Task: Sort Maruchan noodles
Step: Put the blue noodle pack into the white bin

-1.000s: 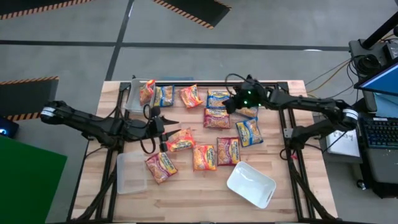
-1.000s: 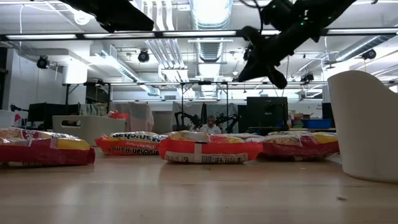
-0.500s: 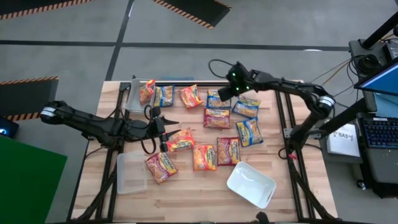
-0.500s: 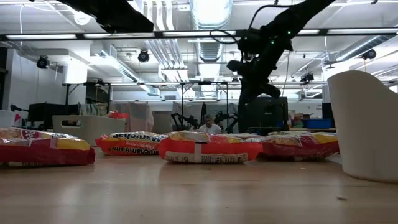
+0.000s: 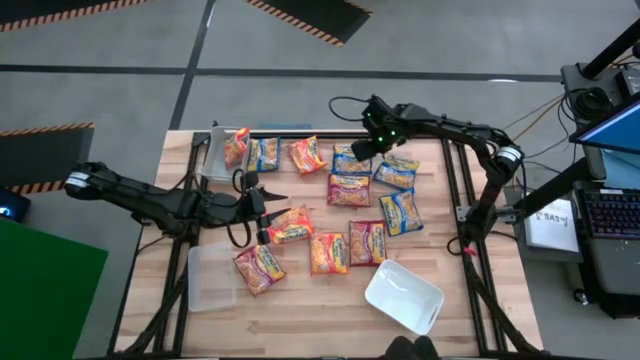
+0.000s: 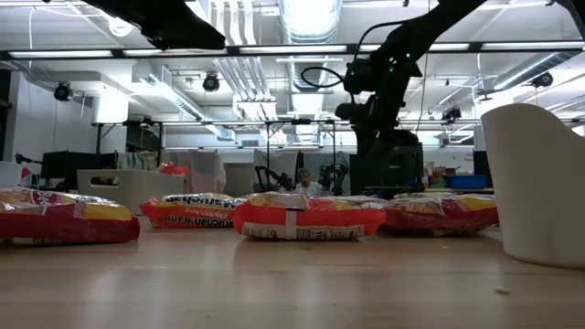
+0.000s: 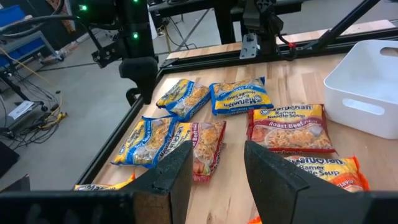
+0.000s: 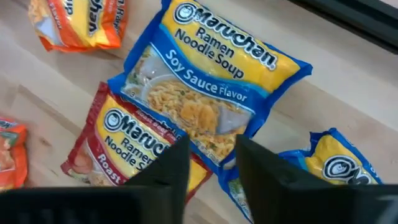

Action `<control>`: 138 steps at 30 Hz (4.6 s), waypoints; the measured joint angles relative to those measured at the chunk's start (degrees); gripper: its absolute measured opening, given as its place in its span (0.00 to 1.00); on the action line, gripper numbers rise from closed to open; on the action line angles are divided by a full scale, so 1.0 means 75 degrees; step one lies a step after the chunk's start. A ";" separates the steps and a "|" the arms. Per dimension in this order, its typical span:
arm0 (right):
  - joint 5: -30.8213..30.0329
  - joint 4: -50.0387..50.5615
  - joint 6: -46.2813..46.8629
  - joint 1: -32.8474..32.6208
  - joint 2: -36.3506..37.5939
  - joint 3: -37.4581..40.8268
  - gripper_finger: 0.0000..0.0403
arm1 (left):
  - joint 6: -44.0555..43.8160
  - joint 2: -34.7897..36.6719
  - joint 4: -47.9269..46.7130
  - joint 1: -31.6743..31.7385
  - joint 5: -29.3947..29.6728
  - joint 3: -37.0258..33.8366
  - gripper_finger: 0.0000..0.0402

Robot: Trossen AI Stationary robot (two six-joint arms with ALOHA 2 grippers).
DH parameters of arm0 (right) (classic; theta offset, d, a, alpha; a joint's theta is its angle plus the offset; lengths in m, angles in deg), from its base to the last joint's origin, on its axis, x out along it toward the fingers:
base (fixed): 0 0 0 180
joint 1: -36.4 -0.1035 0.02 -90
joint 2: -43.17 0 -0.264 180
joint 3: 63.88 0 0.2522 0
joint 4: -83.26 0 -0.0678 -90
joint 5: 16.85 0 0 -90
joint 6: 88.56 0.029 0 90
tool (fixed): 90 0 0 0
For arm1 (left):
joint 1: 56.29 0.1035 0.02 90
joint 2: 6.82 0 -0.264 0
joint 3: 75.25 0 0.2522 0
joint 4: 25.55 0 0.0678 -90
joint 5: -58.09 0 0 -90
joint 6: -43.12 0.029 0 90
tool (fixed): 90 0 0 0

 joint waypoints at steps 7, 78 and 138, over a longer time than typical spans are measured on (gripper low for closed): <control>-0.0042 -0.1086 -0.0042 0.0034 0.0075 0.0719 0.62 | 0.0000 -0.0006 -0.0004 0.0000 -0.0002 0.0000 0.32; 0.0332 -0.3028 0.0637 -0.3938 0.3544 0.1494 0.03 | 0.0131 -0.0009 0.0420 0.0002 0.0231 -0.0003 0.32; -0.1391 0.5895 0.4749 -0.9787 -0.0397 -0.2137 0.03 | -0.0006 -0.0009 0.0459 0.0003 0.0199 -0.0003 0.32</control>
